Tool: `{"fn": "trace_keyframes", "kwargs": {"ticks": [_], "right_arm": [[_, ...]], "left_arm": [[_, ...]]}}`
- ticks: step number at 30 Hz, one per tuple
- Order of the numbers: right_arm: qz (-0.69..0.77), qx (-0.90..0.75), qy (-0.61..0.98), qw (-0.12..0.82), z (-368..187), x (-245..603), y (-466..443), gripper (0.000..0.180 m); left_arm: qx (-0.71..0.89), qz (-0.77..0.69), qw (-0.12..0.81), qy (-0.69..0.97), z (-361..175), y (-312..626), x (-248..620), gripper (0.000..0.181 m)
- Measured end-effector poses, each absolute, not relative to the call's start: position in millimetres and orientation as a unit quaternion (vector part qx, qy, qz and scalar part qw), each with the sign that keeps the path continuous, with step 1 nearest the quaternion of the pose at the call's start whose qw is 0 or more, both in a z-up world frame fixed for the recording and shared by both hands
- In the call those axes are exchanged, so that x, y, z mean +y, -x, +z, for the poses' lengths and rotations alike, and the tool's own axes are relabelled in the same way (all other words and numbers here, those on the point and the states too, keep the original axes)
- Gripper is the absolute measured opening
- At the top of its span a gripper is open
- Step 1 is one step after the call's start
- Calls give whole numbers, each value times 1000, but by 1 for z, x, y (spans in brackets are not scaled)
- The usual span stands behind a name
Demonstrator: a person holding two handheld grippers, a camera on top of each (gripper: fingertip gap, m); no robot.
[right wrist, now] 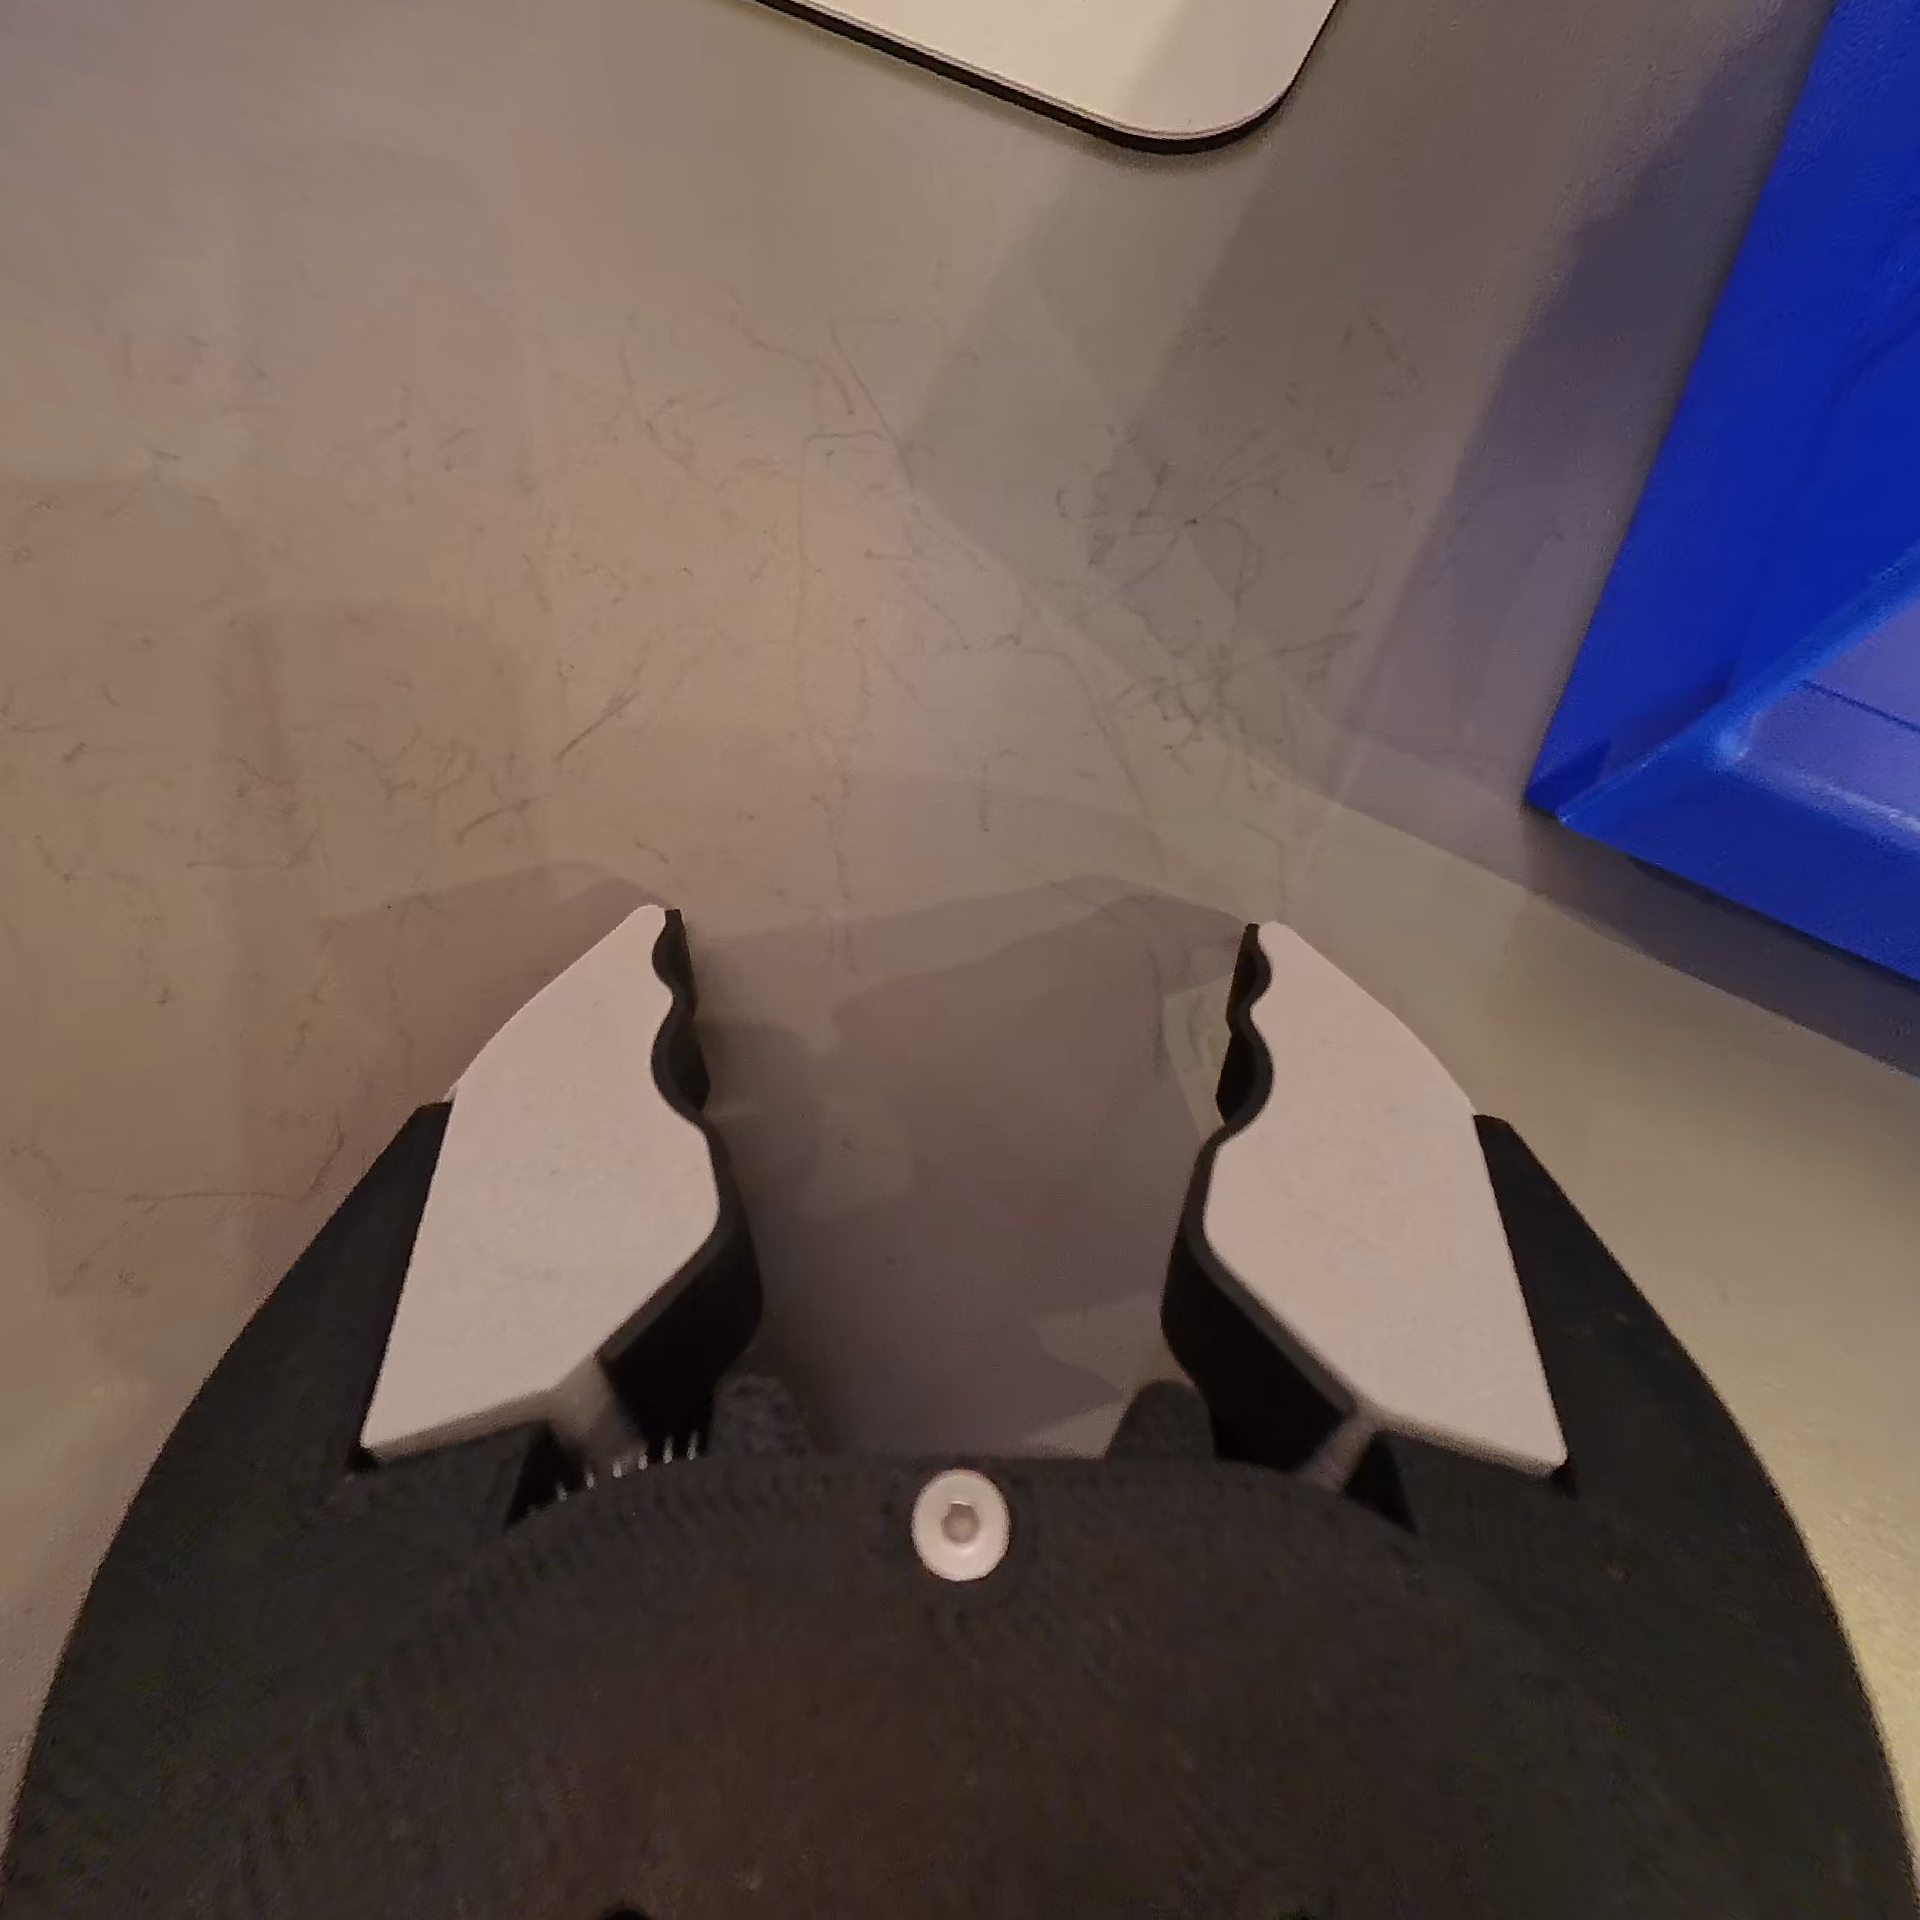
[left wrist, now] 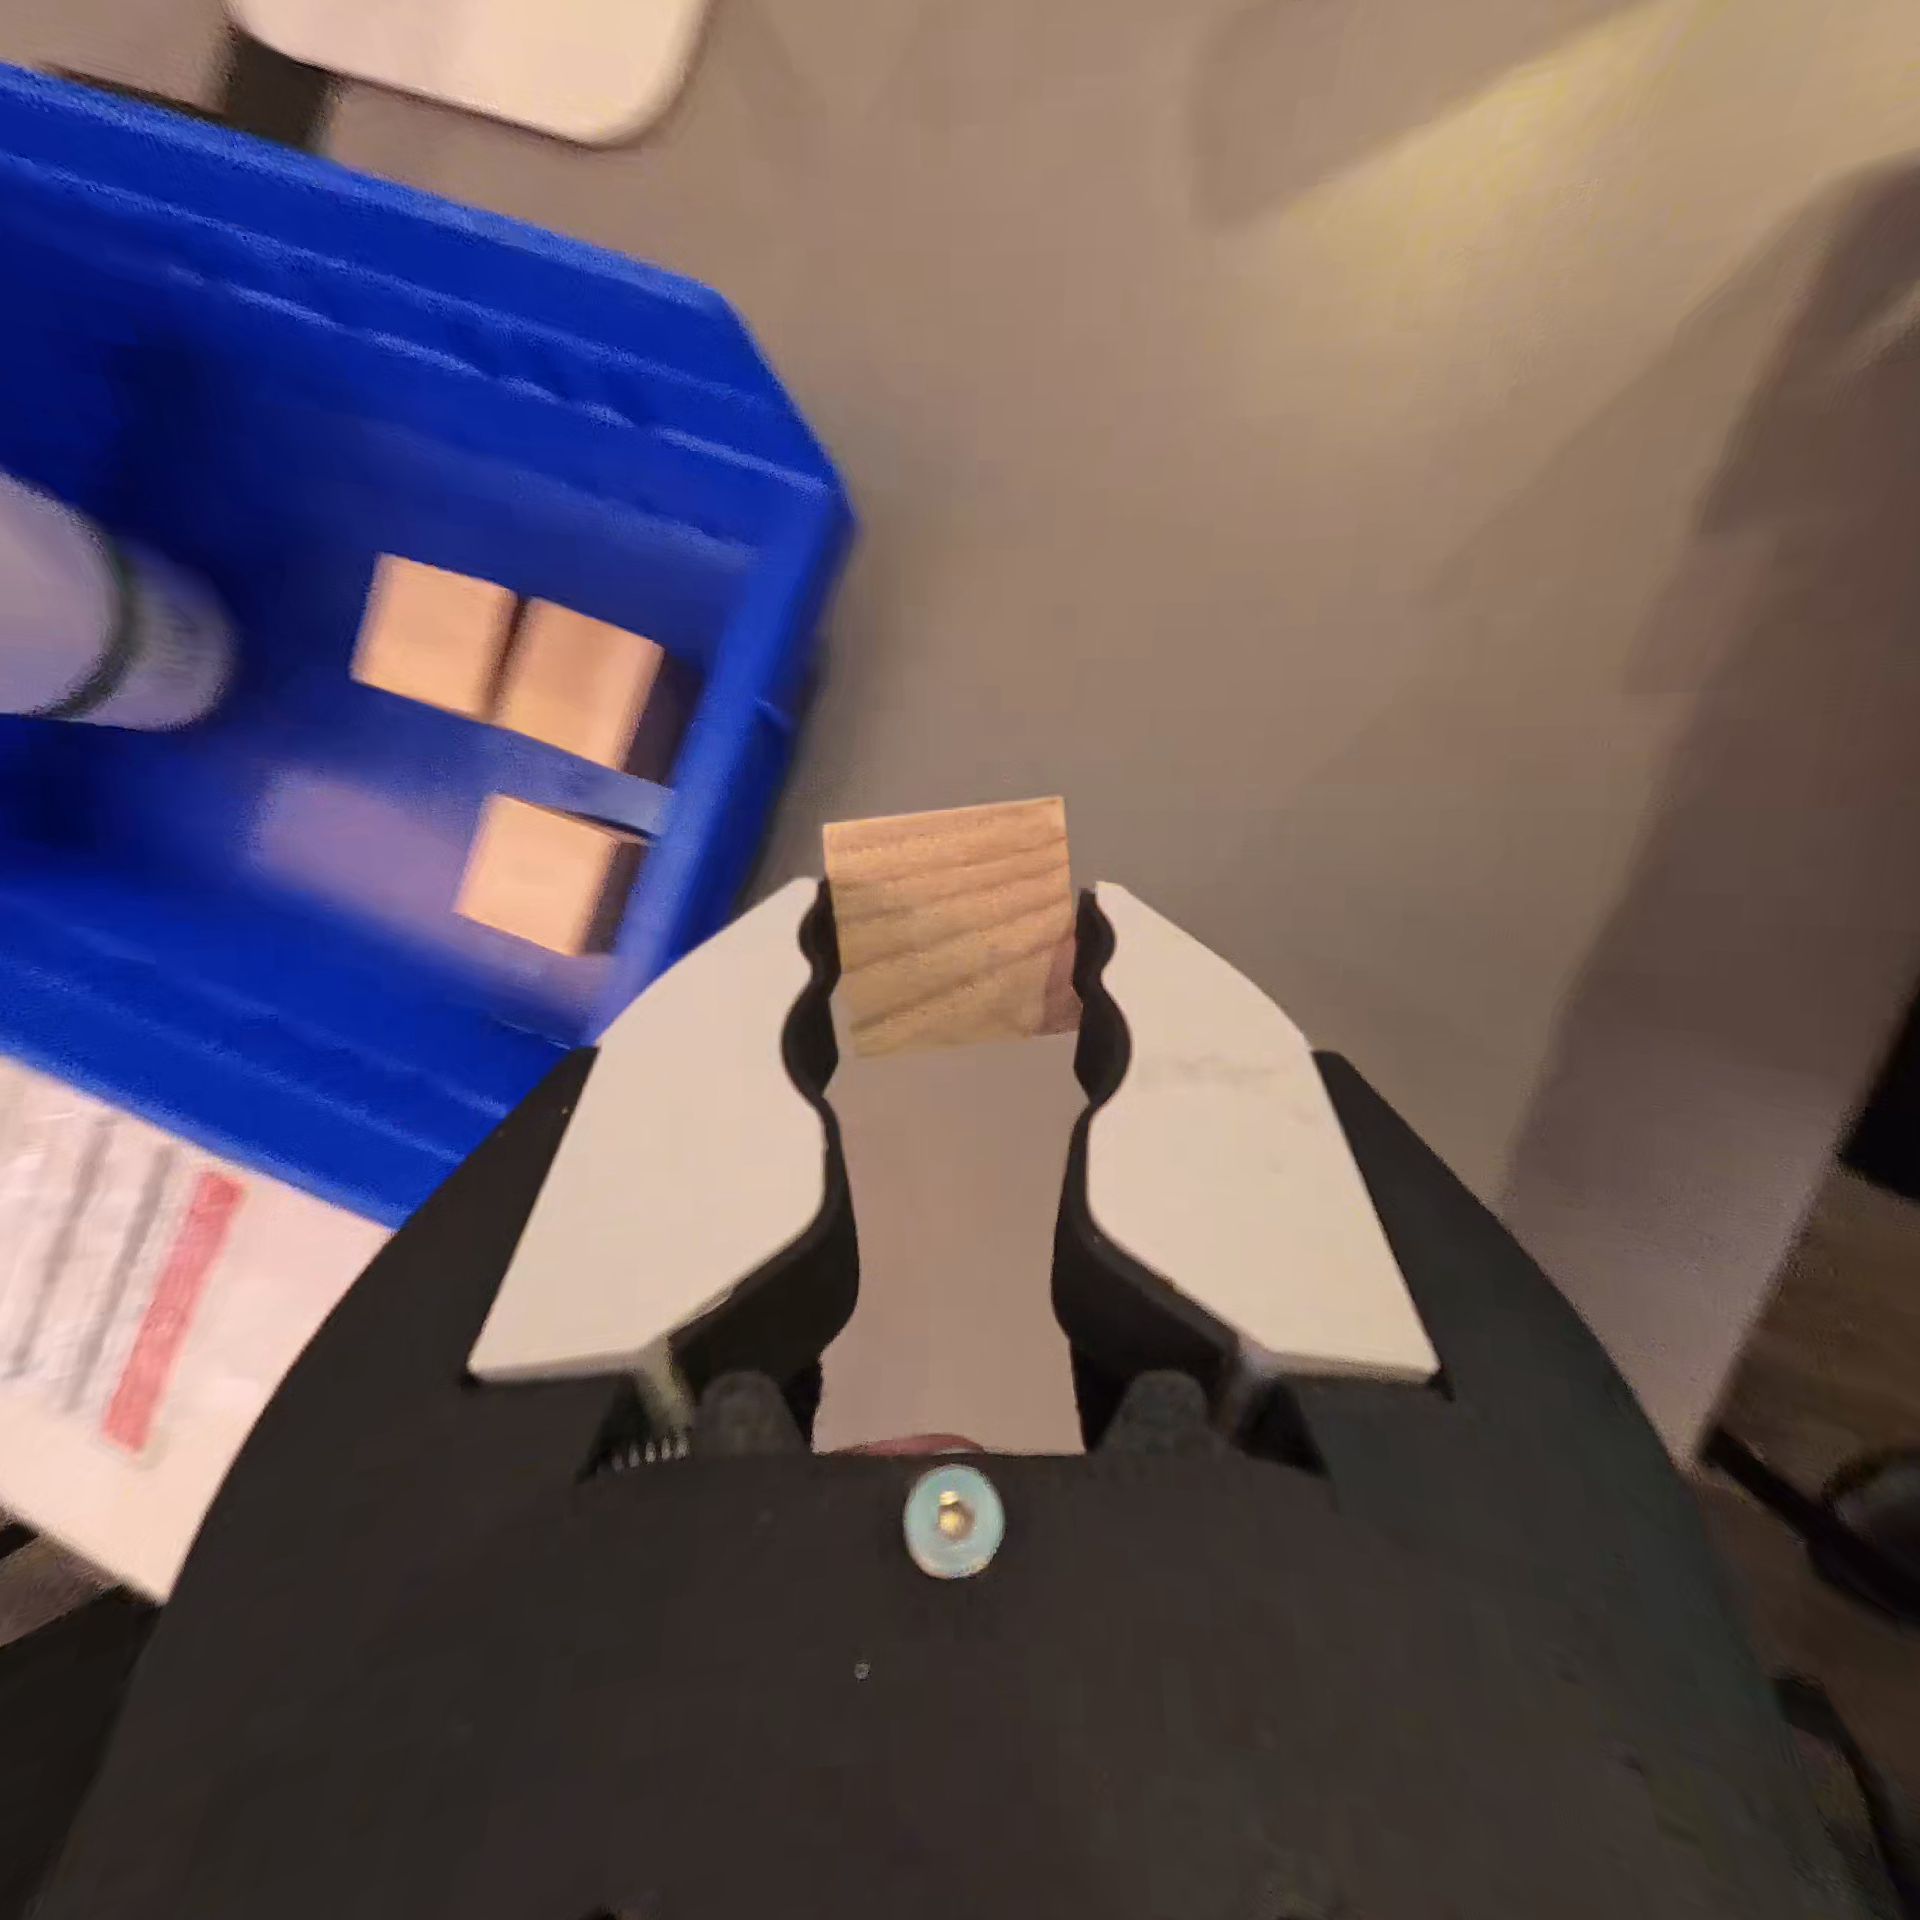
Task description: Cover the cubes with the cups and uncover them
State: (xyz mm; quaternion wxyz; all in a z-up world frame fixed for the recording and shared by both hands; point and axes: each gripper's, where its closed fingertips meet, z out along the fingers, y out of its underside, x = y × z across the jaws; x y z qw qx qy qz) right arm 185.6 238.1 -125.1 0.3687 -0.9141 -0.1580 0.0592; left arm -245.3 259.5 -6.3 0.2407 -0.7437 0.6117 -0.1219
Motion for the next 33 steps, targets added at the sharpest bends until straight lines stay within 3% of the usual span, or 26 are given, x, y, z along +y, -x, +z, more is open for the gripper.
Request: {"fn": "trace_keyframes", "kwargs": {"ticks": [7,18,21,25,33], "right_arm": [[62,-164,913,369,-125,238,-185,96],[63,-170,911,371,-124,237,-183,93],[62,-169,911,371,-124,237,-183,93],[62,-168,911,371,-124,236,-183,92],[63,-169,911,371,-124,236,-183,92]], "left_arm": [[690,-148,138,695,-67,287,197,43],[758,-177,101,619,-104,271,180,43],[741,-193,114,633,-103,268,181,44],[731,-183,137,643,-87,271,192,64],[724,-130,223,640,-25,266,267,62]]}}
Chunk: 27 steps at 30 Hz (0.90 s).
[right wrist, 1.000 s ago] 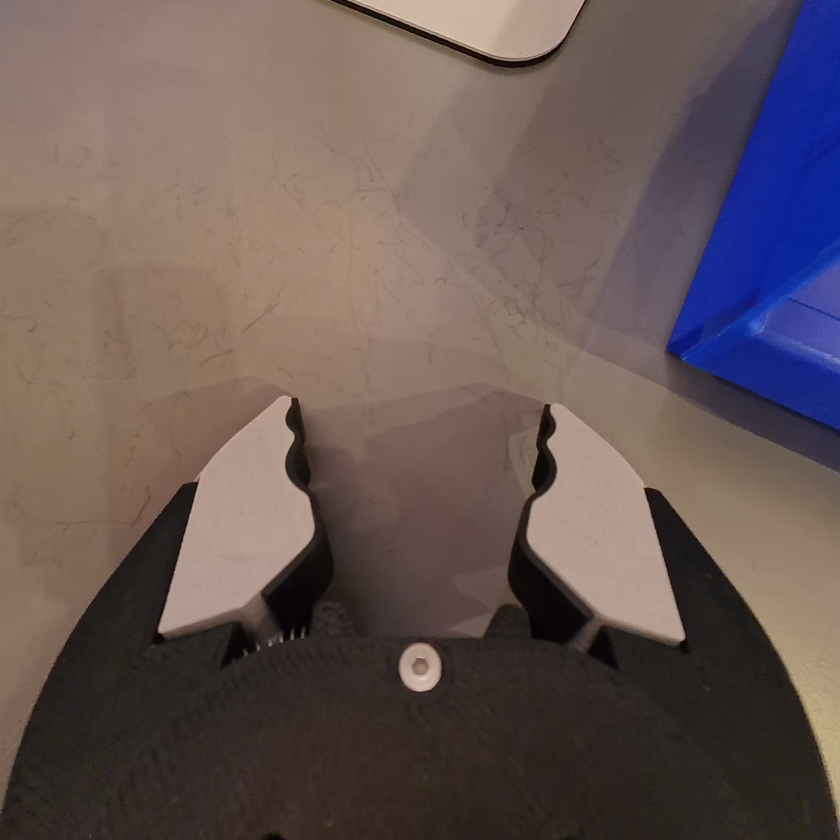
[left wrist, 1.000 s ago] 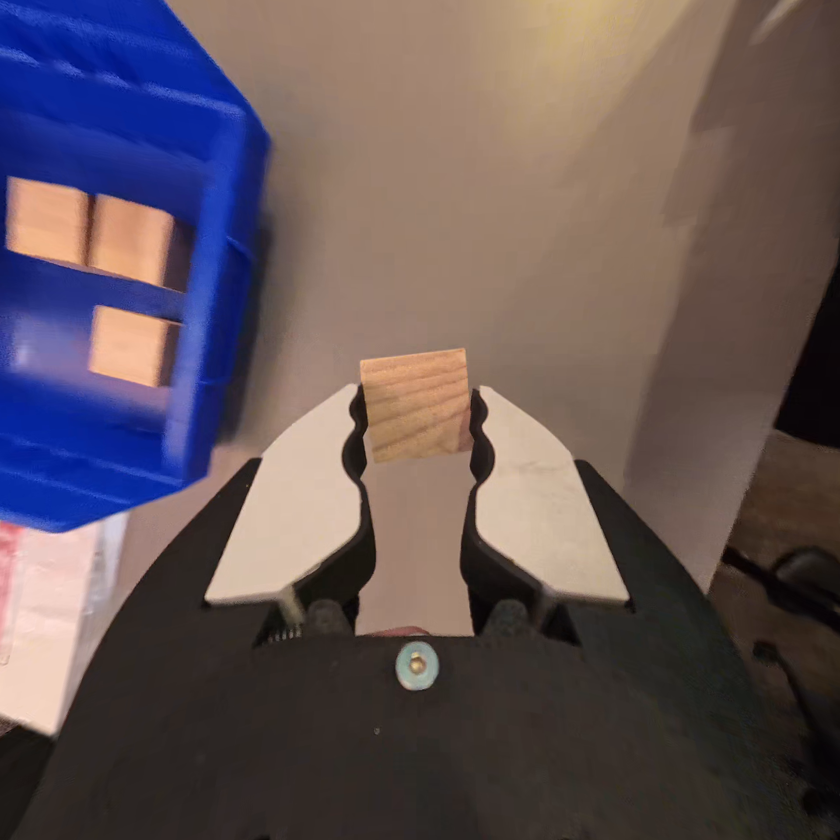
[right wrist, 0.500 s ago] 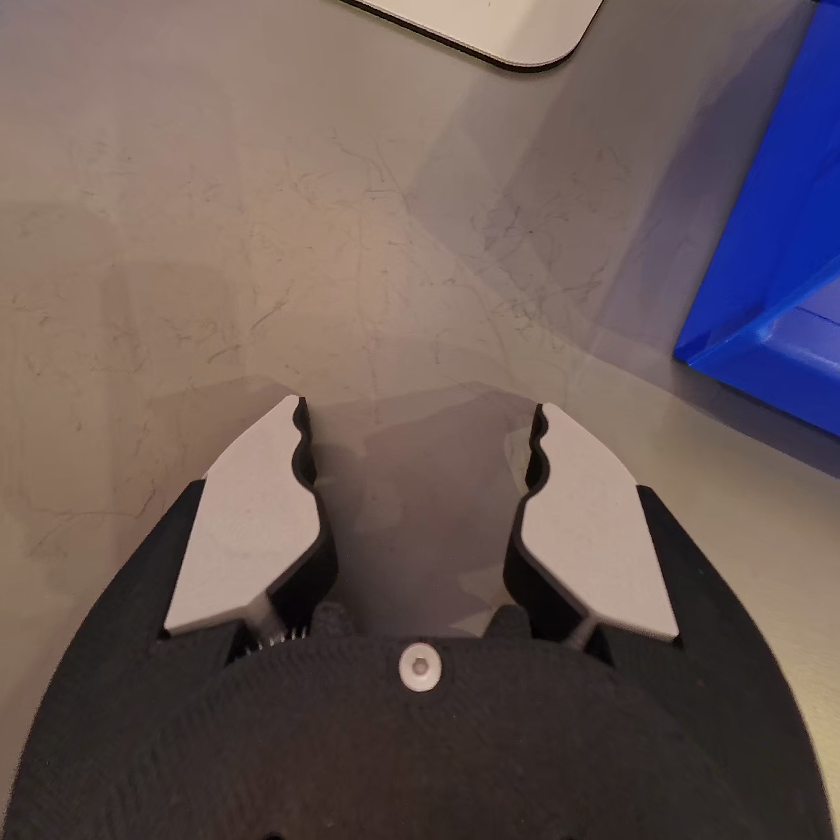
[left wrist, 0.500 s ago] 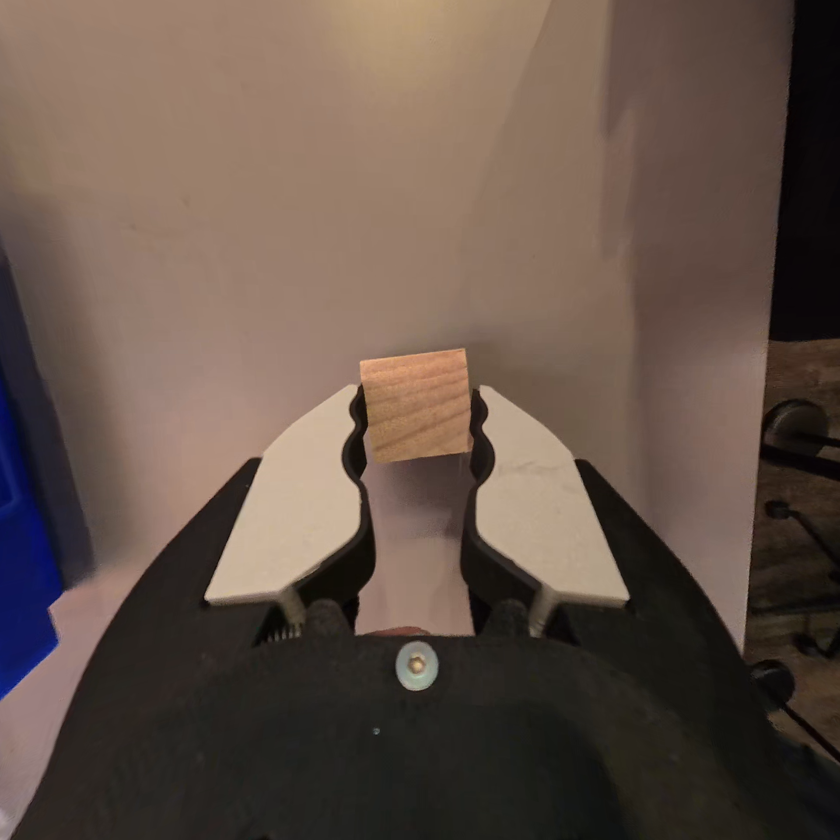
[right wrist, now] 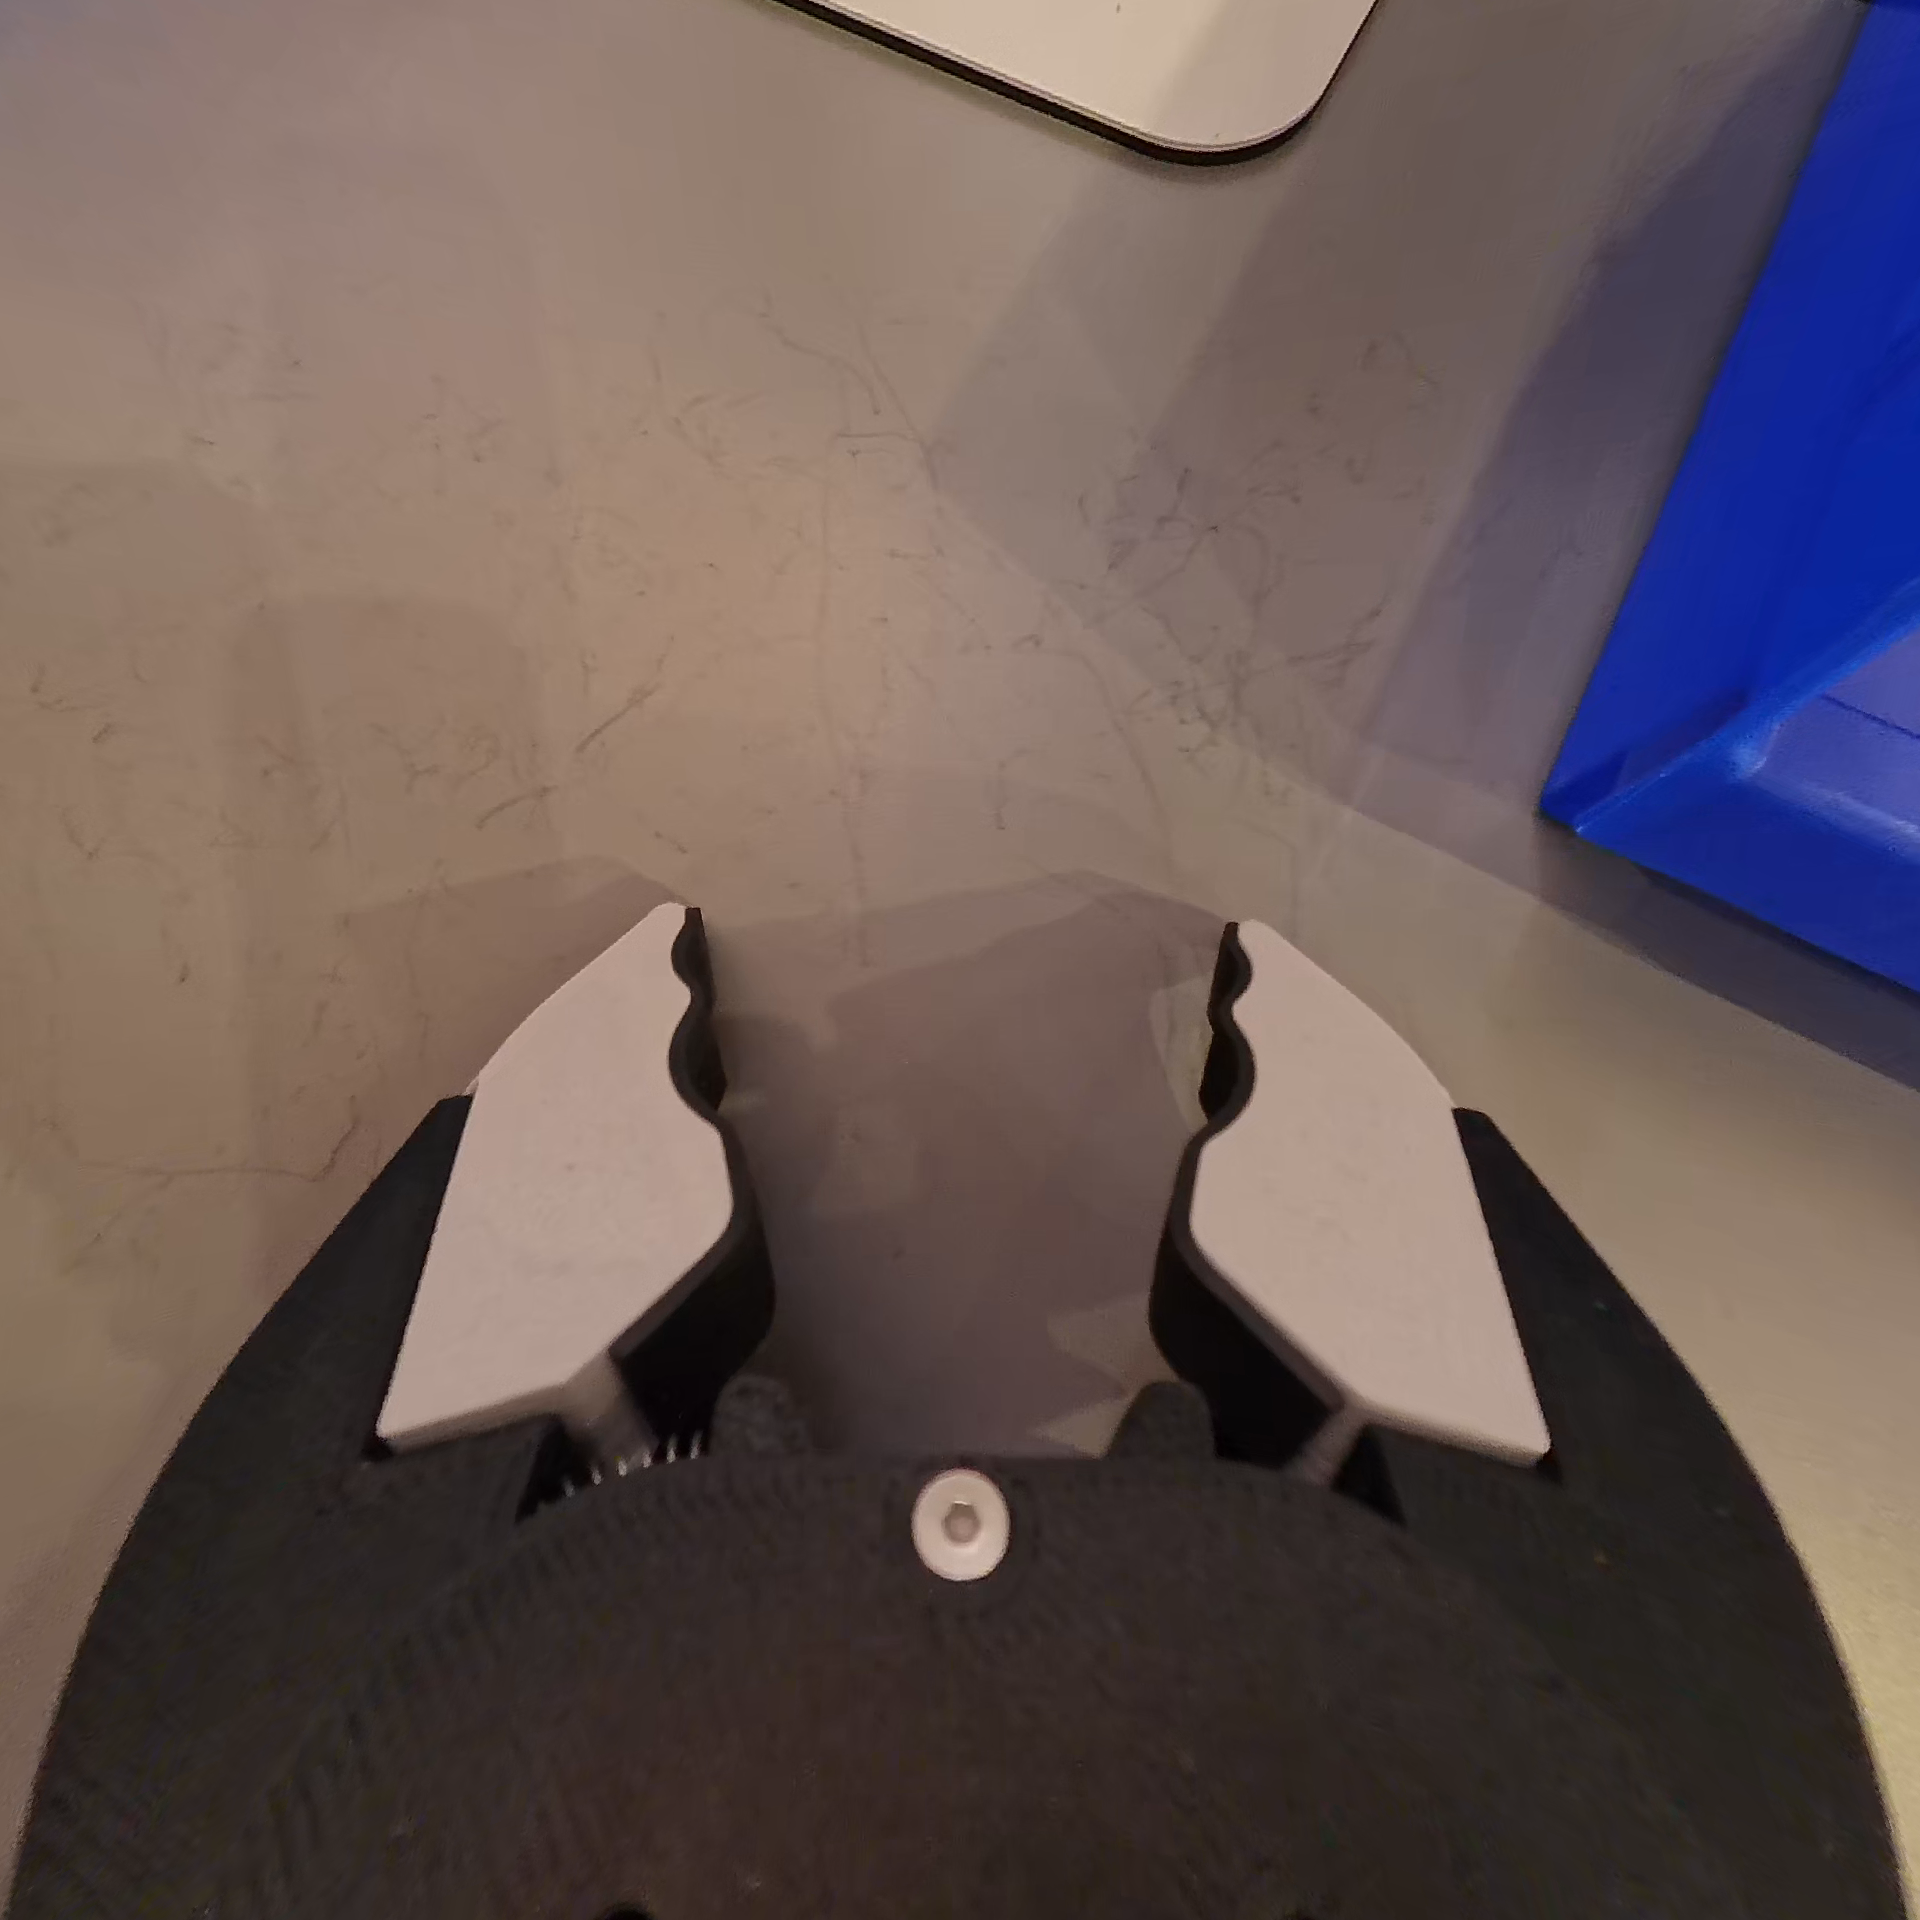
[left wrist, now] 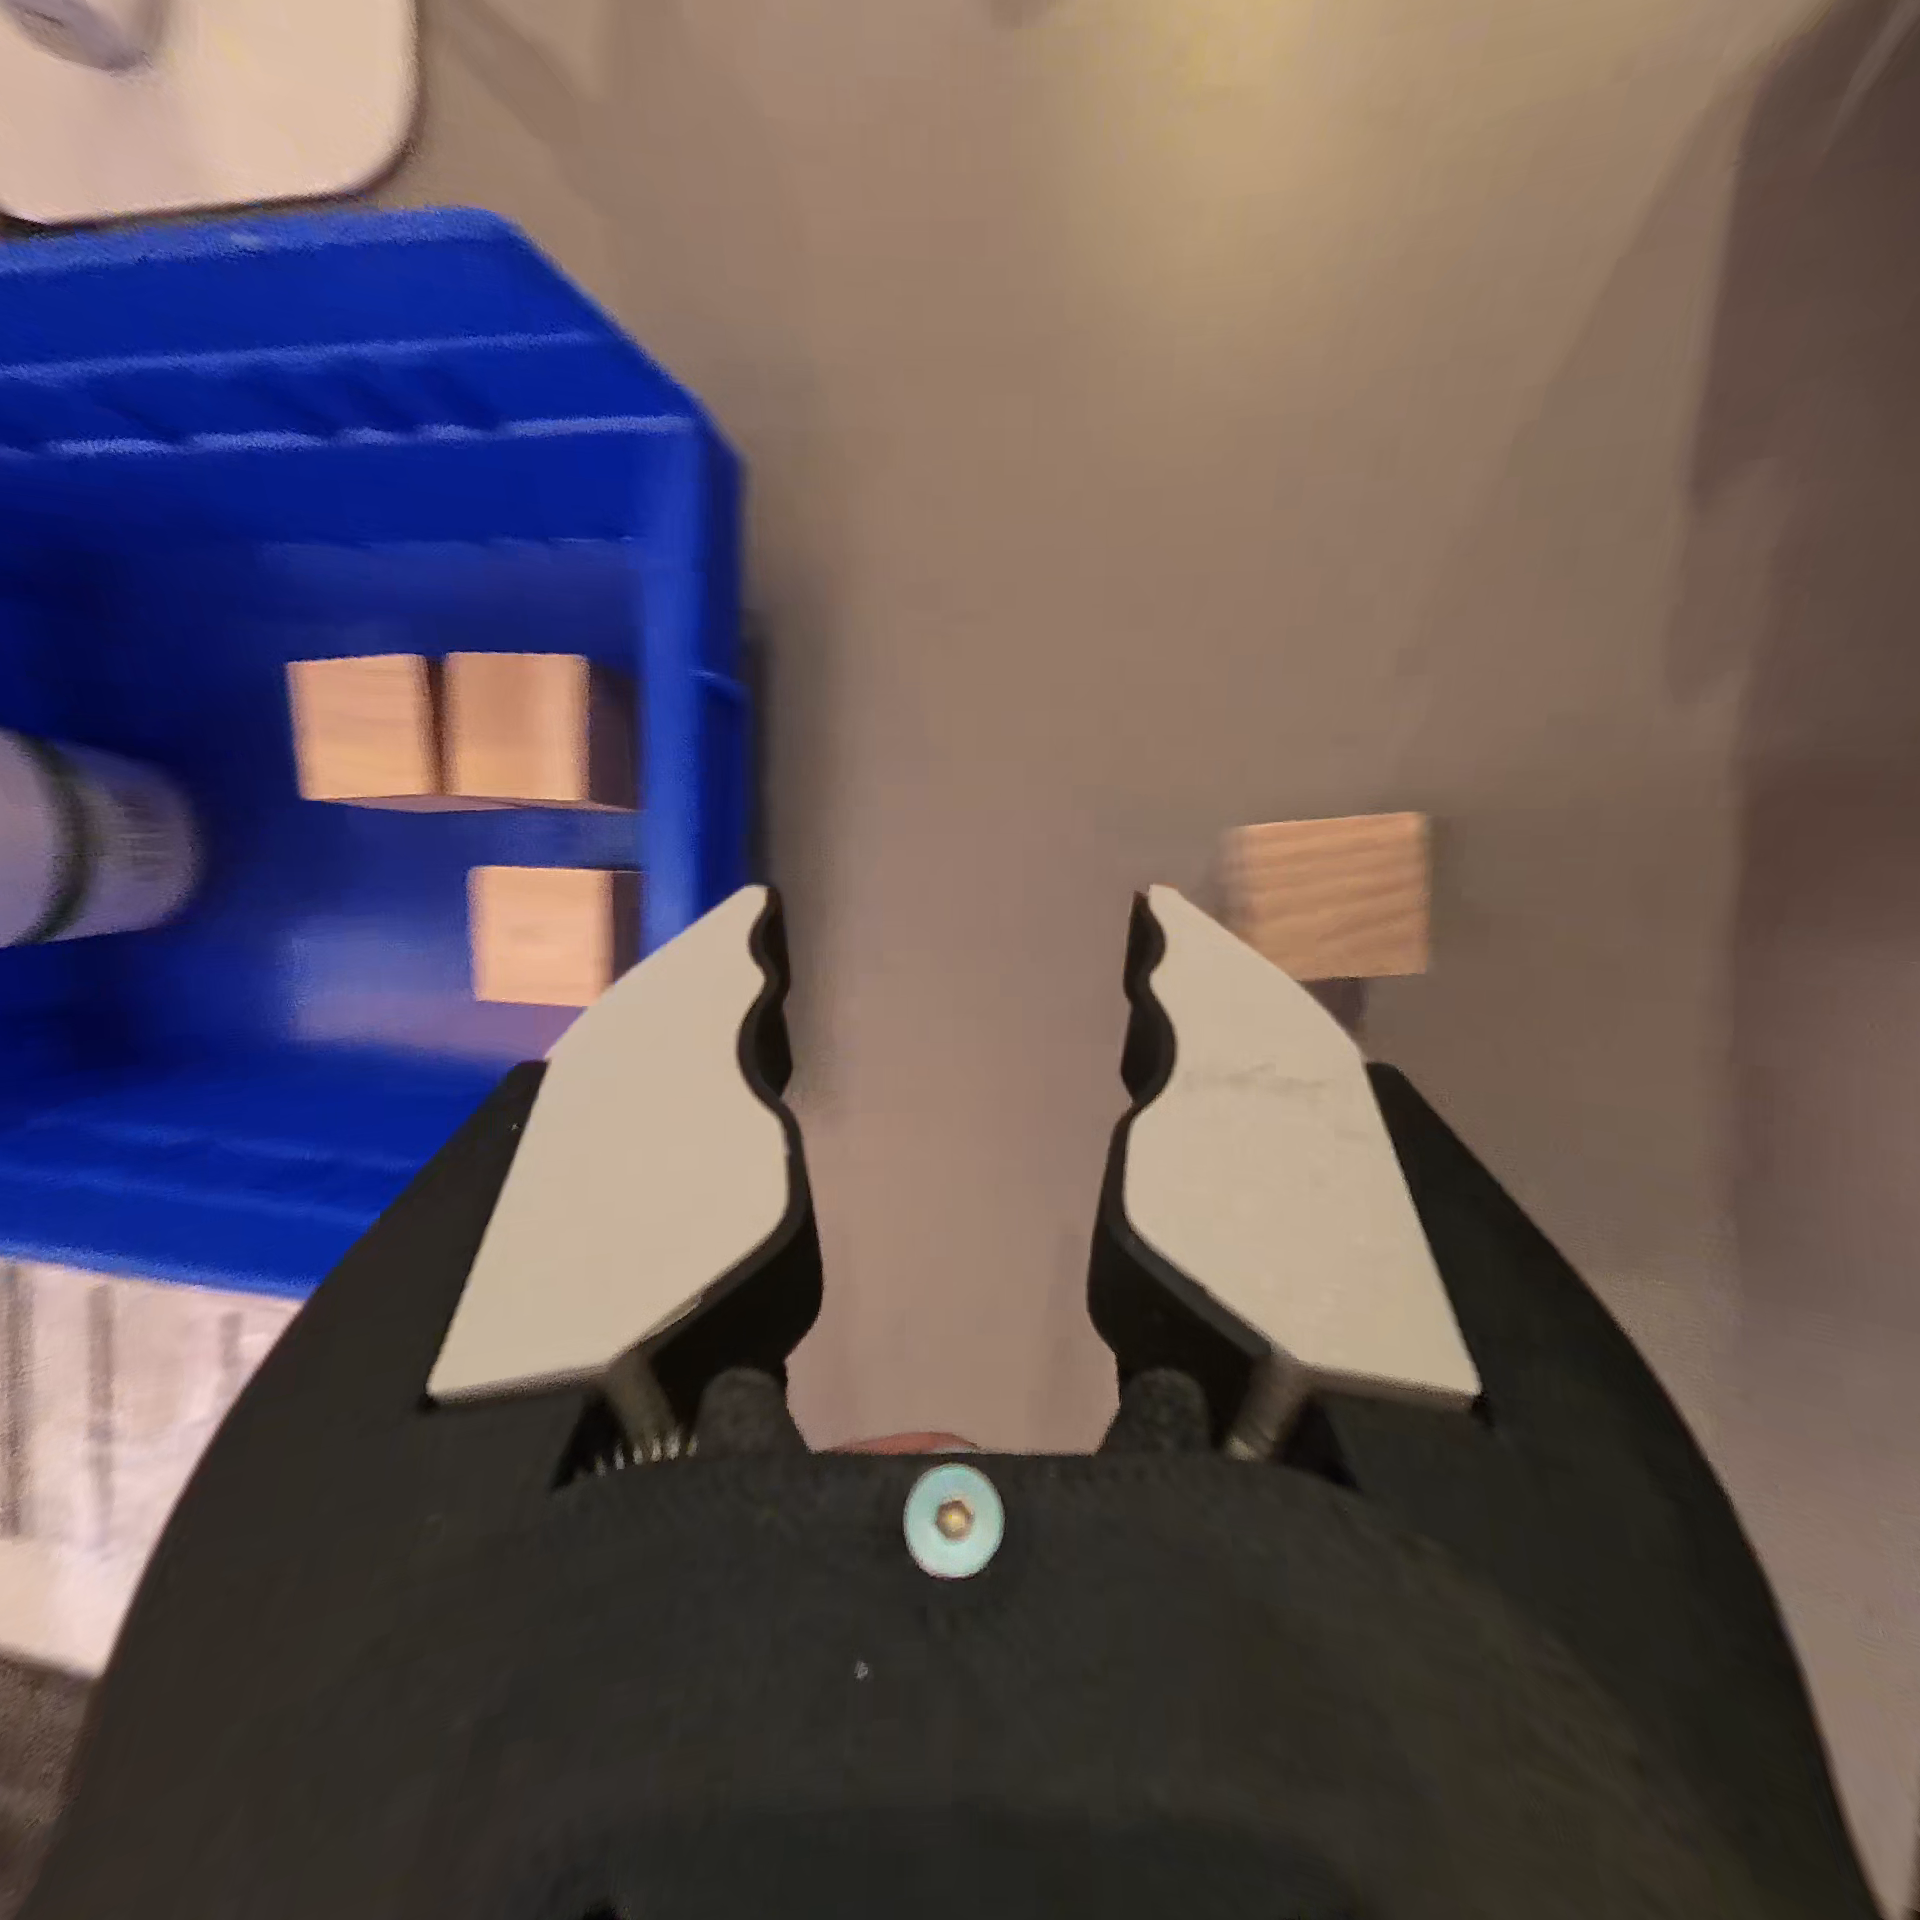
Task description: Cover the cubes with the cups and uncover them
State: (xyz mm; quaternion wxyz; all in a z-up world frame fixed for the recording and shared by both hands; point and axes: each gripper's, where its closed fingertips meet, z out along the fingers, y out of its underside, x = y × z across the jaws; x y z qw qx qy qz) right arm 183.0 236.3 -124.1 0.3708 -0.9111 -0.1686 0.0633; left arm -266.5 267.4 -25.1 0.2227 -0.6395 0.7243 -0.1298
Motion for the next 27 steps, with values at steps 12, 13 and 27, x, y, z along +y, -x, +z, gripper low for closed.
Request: {"fn": "trace_keyframes", "kwargs": {"ticks": [12,13,27], "right_arm": [[64,-172,910,372,-124,236,-182,90],[63,-172,910,372,-124,236,-182,90],[64,-173,910,372,-124,236,-182,89]], "left_arm": [[749,-23,110,654,-60,262,387,50],[750,-17,96,654,-64,263,390,49],[749,2,-27,662,-100,270,393,42]]}}
